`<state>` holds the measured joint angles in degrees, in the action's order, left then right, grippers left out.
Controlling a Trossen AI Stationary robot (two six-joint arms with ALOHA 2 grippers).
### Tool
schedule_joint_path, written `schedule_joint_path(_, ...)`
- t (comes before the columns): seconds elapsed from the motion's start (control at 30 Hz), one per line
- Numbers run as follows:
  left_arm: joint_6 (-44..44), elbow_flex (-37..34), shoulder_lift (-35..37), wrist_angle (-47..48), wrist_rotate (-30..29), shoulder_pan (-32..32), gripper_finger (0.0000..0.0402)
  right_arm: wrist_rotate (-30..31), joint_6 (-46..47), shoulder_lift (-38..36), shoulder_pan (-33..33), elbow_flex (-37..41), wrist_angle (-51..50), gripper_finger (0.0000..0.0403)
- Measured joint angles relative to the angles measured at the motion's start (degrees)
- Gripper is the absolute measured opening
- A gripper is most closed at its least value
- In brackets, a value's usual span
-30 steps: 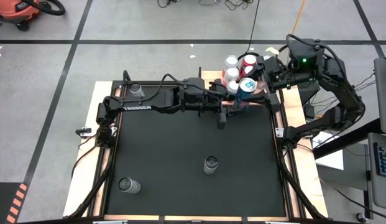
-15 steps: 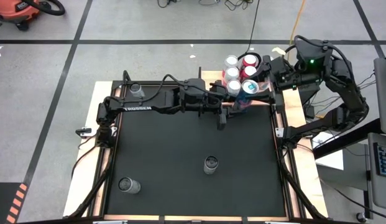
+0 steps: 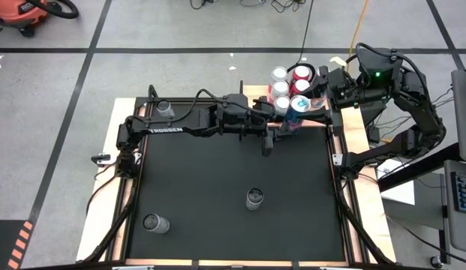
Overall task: Place canned beverage on shelf
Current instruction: Put the blue soda can on the shelf aligned with the other blue soda cans
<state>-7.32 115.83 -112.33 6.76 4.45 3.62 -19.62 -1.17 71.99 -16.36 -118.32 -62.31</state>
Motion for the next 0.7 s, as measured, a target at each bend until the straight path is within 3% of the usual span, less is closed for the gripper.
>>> schedule_joint_path(0.2, -0.3, 0.0, 0.0, 0.0, 0.0, 0.0, 0.0231, -0.2, 1.2, 0.0, 0.0, 0.0, -0.3, 0.0212)
schedule_joint_path(0.43, -3.7, 0.0, 0.0, 0.0, -0.6, -0.2, 0.0237, -0.3, 2.4, 0.0, 0.0, 0.0, -0.9, 0.0211)
schedule_joint_path(0.7, -4.4, 0.0, 0.1, -0.8, -3.3, -1.0, 0.0337, 0.2, 3.4, -1.7, 0.0, 0.1, -1.6, 0.0211)
